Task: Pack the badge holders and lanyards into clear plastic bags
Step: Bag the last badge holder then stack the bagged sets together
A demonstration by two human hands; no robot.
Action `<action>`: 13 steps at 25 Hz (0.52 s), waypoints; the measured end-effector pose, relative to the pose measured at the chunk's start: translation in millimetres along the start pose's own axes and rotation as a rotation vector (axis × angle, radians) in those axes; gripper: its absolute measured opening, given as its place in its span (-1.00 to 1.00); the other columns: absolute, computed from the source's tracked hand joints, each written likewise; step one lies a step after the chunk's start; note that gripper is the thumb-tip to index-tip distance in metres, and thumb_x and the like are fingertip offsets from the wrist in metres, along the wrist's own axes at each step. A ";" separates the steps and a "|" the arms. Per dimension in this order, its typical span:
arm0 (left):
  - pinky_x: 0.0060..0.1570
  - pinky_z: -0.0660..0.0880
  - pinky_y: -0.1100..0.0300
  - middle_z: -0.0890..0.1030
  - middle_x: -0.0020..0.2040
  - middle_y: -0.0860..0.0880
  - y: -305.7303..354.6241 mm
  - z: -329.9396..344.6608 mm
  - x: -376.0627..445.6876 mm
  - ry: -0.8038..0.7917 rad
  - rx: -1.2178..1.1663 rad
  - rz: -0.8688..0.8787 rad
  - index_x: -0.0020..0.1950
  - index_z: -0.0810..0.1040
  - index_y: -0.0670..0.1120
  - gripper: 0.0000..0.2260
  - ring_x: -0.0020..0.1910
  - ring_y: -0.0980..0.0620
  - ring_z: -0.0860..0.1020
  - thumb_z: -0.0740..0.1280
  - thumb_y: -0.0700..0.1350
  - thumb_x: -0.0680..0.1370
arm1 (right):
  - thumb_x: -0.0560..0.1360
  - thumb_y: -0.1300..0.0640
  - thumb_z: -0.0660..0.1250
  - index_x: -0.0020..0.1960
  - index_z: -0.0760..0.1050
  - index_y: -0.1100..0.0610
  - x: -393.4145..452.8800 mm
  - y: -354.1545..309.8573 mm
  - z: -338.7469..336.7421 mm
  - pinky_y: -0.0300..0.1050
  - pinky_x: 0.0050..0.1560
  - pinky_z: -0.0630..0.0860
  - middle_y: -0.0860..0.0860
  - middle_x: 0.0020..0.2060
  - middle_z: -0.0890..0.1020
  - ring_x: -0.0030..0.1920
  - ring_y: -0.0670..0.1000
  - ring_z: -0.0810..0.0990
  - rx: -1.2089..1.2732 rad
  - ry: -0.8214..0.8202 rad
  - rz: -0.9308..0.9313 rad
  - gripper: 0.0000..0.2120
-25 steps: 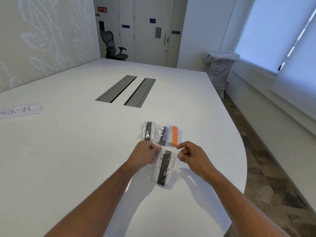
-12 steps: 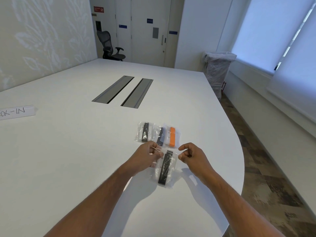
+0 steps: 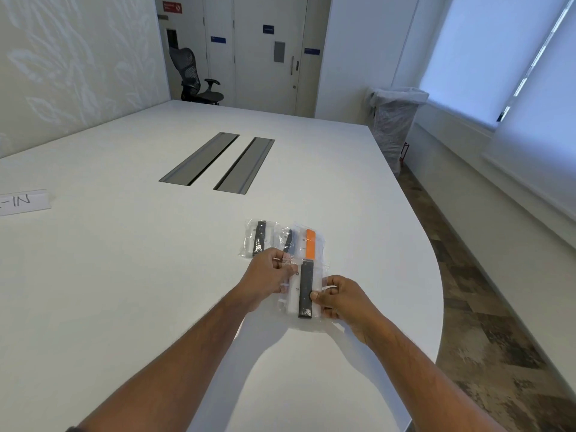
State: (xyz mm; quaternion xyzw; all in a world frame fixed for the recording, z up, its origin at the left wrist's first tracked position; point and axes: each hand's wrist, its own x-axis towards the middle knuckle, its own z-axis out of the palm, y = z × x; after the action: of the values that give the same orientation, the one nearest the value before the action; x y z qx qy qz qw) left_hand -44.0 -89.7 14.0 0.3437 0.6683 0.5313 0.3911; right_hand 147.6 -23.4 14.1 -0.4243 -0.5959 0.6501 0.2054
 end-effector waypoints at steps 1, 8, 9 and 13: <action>-0.26 0.63 0.20 0.71 -0.04 -0.11 3.3 0.9 3.6 -0.002 0.001 -0.001 0.15 0.56 -0.08 -0.81 -0.12 0.04 0.67 0.47 -0.13 0.57 | 0.48 0.30 0.49 0.13 0.55 0.32 4.0 -2.0 -0.8 0.08 -0.06 0.66 0.29 -0.08 0.69 -0.14 0.19 0.70 0.004 0.023 -0.006 -0.74; 0.08 0.65 -0.05 0.68 -0.03 -0.13 23.3 -9.4 39.3 0.229 0.141 0.068 0.10 0.59 -0.13 -0.82 -0.06 -0.11 0.67 0.47 -0.15 0.53 | 0.46 0.30 0.50 -0.05 0.59 0.31 44.0 -22.9 1.1 -0.09 -0.24 0.52 0.14 -0.28 0.61 -0.31 0.04 0.54 -0.036 0.212 -0.059 -0.87; 0.17 0.60 -0.06 0.68 0.02 -0.12 24.2 -13.6 45.7 0.295 0.229 0.079 0.14 0.59 -0.13 -0.78 0.04 -0.13 0.66 0.47 -0.13 0.52 | 0.45 0.30 0.50 -0.07 0.58 0.31 51.2 -27.5 1.0 -0.08 -0.23 0.49 0.14 -0.28 0.60 -0.29 0.06 0.52 -0.036 0.239 -0.068 -0.87; 0.32 0.45 -0.10 0.48 0.29 -0.14 27.8 -24.0 66.9 0.406 0.475 -0.023 0.34 0.46 -0.10 -0.46 0.36 -0.18 0.43 0.50 0.10 0.46 | 0.42 0.30 0.53 -0.25 0.50 0.17 82.0 -45.7 1.7 -0.14 -0.30 0.41 0.10 -0.32 0.57 -0.31 0.05 0.49 -0.075 0.300 -0.090 -0.79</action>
State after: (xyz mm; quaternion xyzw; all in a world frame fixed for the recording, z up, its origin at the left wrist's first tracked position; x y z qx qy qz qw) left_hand -94.7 -36.2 33.9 0.3048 0.8421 0.4135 0.1644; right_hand 89.8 48.4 32.2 -0.4970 -0.6008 0.5468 0.3050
